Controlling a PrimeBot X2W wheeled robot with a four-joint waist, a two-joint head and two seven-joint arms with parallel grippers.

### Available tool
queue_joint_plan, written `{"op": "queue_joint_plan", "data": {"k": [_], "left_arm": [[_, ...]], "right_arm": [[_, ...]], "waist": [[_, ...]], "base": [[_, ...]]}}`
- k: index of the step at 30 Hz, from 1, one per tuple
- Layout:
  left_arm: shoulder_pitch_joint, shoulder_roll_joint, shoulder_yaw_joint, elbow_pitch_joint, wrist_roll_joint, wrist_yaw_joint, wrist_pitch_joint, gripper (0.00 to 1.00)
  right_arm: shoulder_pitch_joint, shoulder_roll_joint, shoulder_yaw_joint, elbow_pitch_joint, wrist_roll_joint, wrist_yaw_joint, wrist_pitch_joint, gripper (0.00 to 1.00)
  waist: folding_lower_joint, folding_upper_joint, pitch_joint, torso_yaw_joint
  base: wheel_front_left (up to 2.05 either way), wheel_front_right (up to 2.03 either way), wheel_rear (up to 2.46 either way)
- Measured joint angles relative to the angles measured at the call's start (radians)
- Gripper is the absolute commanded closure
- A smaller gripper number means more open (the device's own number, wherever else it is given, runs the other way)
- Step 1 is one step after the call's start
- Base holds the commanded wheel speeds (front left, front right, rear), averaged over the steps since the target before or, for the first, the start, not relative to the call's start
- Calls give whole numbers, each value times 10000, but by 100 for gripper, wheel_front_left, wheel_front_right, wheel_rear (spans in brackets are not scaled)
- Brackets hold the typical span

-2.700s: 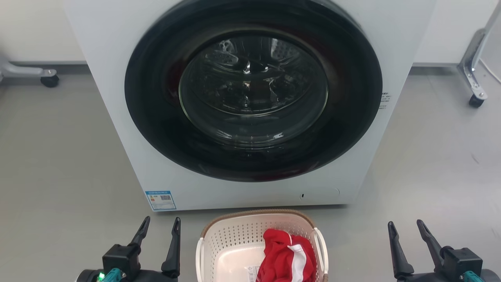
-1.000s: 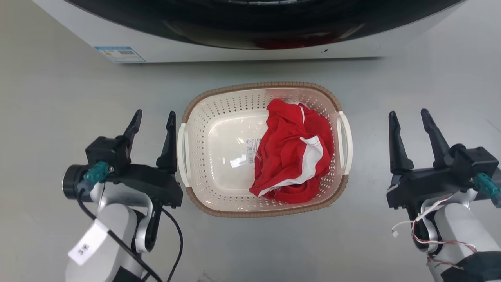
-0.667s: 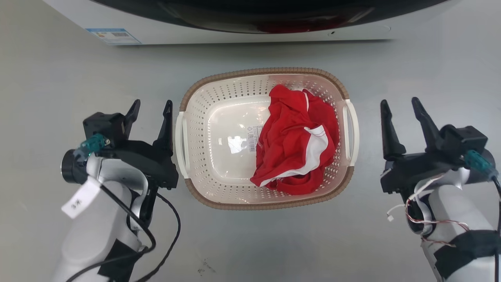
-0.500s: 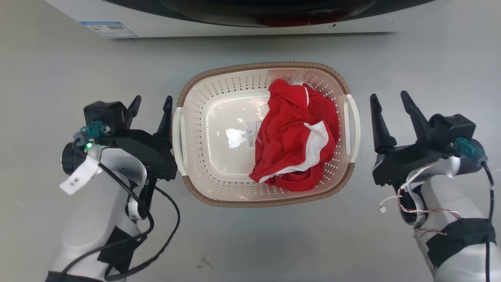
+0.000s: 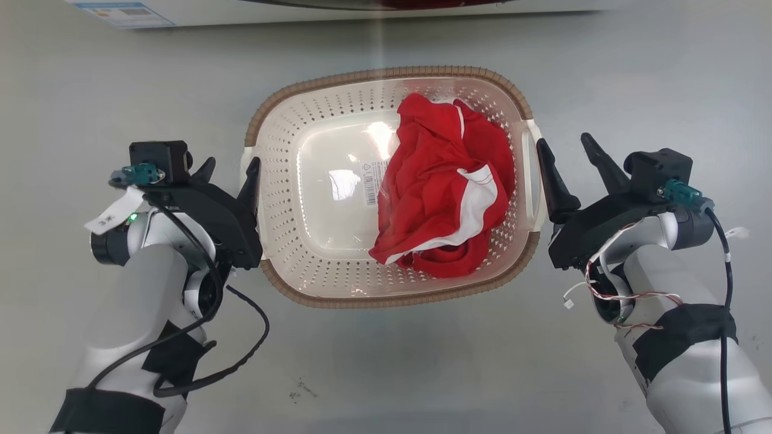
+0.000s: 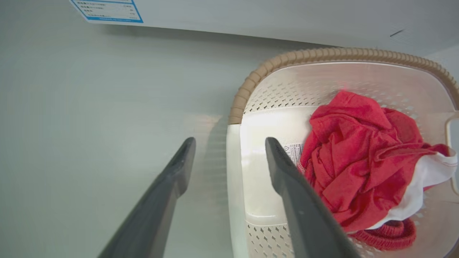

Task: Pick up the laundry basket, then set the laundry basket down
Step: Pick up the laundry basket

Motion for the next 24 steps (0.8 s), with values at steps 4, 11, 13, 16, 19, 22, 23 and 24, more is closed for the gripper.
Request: {"op": "queue_joint_plan", "data": {"k": [4,11,13,16,19,22,23,24], "left_arm": [[-211,2,6,481,-58,-86,136,0],[-457,-4,-25,1306,-111,-270,341,0],[-545,-15,-23,1463,-142,-272,347,0],[-662,-48,-13,1666,-146,-355,351,0],[-830,-69,-12,1871,-159,-359,349,100],[-955,-219,-19,1990,-188,-449,347,100],[-998,-314,-12,2042,-201,-433,334,100],[-1044,-318,-8,2130,-228,-435,330,100]], "right_arm": [[-242,44,73,387,12,82,-4,0],[-464,178,205,1206,69,259,-61,0],[-474,230,247,1367,71,261,-94,0],[-652,307,276,1569,96,299,-119,0],[-854,330,290,1749,150,353,-178,65],[-959,408,345,1925,184,487,-196,100],[-1016,522,378,1973,186,508,-199,100],[-1043,548,374,2048,190,506,-274,100]], "waist": [[0,0,242,-71],[0,0,596,-165],[0,0,627,-174],[-2,0,670,-180],[-1,0,710,-181],[-1,0,727,-176],[-2,-1,727,-174],[-2,-1,718,-171]], "base": [[0,0,0],[0,0,0],[0,0,0],[0,0,0],[0,0,0],[0,0,0],[0,0,0],[0,0,0]]}}
